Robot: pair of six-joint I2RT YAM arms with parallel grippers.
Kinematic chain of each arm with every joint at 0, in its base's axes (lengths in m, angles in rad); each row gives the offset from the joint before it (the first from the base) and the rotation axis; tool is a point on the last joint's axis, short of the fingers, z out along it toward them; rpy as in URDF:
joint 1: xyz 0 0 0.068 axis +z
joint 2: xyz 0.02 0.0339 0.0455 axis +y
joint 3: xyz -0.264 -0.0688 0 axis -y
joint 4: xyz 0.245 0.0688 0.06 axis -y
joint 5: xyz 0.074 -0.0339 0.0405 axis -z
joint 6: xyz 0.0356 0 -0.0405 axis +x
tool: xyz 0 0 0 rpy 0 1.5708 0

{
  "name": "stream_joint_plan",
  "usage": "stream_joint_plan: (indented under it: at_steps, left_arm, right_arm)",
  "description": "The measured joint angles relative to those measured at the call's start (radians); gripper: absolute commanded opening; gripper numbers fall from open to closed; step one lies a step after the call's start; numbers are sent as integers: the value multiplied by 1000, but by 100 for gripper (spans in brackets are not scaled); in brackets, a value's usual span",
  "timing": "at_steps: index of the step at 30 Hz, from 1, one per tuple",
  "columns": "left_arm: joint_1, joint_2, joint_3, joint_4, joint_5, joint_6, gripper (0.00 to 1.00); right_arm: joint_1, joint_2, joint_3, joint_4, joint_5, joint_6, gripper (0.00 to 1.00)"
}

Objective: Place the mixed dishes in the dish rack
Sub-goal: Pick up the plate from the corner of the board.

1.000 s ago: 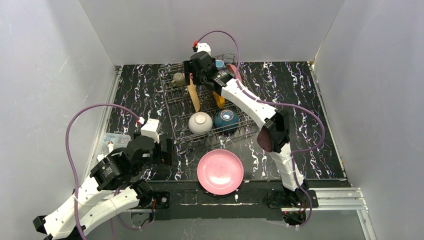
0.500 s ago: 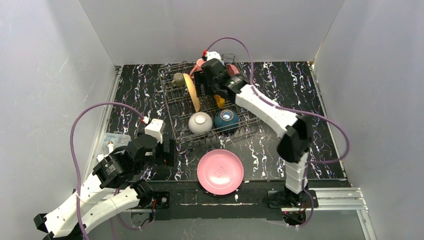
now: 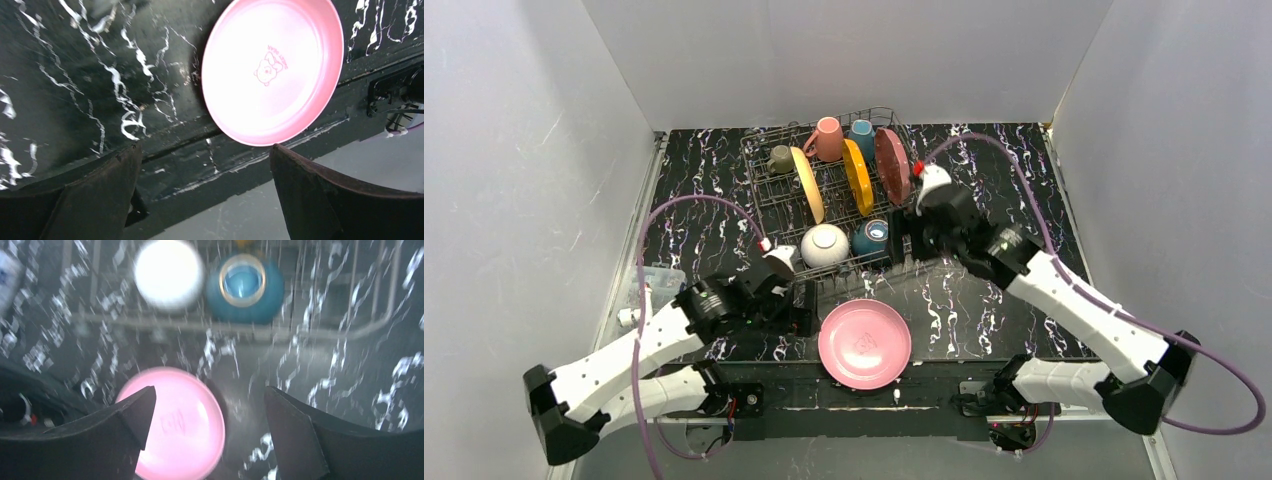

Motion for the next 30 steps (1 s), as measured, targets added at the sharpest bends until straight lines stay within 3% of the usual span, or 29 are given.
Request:
stream_joint_plan:
  at_steps: [6, 11, 22, 28, 29, 30]
  left_arm:
    - [-121, 164, -10, 47, -3, -173, 97]
    - [-210, 261, -72, 102, -16, -317, 93]
    - [-218, 296, -301, 367, -30, -489, 66]
    - [-224, 318, -343, 476, -8, -521, 34]
    - [-225, 321, -359, 511, 2, -526, 12]
    - [-225, 322, -361, 523, 5, -528, 4]
  right_arm:
    - [0, -169, -316, -64, -88, 48, 84]
    - [0, -265, -465, -66, -145, 92, 82]
    - [0, -293, -684, 85, -265, 225, 71]
    - [0, -283, -749, 201, -317, 296, 68]
    - [0, -278, -763, 219, -325, 308, 66]
    - [0, -260, -810, 257, -347, 341, 66]
